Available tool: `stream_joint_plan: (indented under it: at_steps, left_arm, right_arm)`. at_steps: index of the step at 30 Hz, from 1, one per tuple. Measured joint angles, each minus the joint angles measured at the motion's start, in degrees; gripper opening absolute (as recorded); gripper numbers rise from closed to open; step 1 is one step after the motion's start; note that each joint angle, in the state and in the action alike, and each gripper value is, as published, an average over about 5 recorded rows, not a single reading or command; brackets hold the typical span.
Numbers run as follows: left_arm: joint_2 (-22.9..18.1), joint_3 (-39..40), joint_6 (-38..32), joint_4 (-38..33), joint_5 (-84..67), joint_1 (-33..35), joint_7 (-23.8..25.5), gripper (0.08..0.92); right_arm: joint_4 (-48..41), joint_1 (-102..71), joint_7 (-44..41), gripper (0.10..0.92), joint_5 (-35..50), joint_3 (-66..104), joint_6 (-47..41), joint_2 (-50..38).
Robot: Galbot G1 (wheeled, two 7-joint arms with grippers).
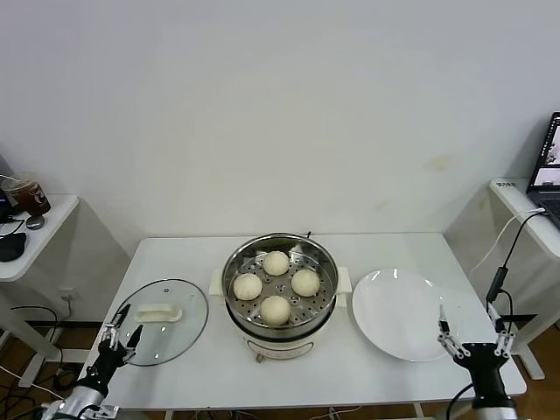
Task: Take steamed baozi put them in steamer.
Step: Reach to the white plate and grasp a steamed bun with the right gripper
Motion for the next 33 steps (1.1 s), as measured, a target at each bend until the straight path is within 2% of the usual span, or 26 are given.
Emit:
stream_joint_plan:
  at_steps: [9, 21, 24, 33]
  left_arm:
    - [1.8, 3.1, -1.2, 8.6, 7.7, -7.8, -0.6, 0.823]
    - [1.6, 6.3, -1.5, 16.2, 12.1, -16.1, -1.1, 0.817]
    - [1.6, 6.7, -1.6, 17.4, 12.5, -17.7, -1.0, 0.764]
    - [1.7, 7.9, -1.9, 20.4, 12.9, -21.0, -0.2, 0.499]
  right_arm:
    - [1.6, -1.3, 0.6, 0.823, 0.3, 1.4, 0.4, 1.9]
    - [1.8, -2.1, 0.6, 0.823, 0.1, 1.8, 0.6, 2.8]
    - [1.6, -2.1, 0.6, 0.823, -0.1, 1.6, 0.7, 2.9]
    - [1.4, -2.3, 0.4, 0.823, -0.4, 1.2, 0.8, 3.1]
